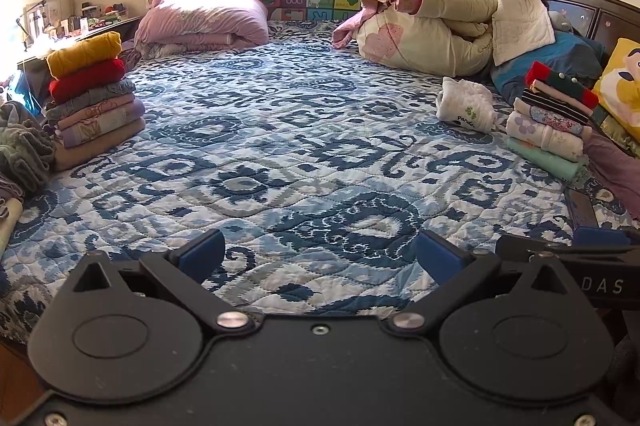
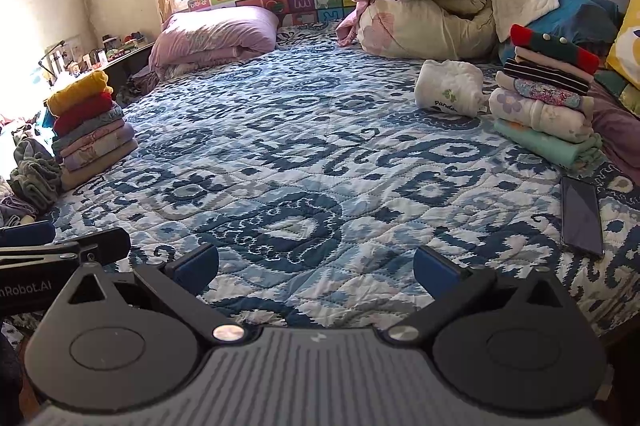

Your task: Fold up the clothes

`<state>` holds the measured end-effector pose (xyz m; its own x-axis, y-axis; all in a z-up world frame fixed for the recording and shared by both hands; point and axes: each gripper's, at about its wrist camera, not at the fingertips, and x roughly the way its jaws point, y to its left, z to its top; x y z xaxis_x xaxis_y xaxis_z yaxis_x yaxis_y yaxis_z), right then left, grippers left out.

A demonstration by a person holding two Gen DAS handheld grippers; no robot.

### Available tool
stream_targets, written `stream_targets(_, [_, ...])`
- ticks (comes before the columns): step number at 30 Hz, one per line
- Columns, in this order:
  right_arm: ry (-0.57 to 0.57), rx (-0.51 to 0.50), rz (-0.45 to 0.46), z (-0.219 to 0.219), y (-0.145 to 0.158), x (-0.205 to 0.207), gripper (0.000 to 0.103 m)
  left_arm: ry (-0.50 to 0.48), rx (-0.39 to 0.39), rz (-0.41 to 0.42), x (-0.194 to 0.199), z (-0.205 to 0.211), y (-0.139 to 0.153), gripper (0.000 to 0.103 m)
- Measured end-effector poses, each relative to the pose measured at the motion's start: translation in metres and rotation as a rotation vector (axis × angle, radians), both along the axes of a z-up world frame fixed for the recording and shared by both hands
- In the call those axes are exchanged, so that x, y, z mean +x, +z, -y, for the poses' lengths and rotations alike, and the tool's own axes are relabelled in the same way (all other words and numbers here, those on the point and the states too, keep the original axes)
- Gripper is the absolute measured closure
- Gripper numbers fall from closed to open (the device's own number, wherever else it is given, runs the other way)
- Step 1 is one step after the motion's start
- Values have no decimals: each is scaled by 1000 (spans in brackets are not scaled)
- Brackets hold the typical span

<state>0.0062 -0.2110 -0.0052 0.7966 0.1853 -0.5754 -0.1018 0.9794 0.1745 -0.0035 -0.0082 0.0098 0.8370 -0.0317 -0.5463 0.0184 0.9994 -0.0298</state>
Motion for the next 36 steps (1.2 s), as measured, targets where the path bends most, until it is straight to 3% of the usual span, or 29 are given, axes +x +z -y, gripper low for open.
stream_targets(23, [28, 42, 14, 5, 2, -3, 0, 32, -2, 12, -11, -4, 7, 0])
stream_targets(31, [116, 22, 52, -22, -12, 13, 0, 117, -52, 40, 3, -58, -7, 0])
stream_targets(36, [185, 17, 72, -46, -21, 36, 0, 244, -106, 8, 7, -129, -29, 0])
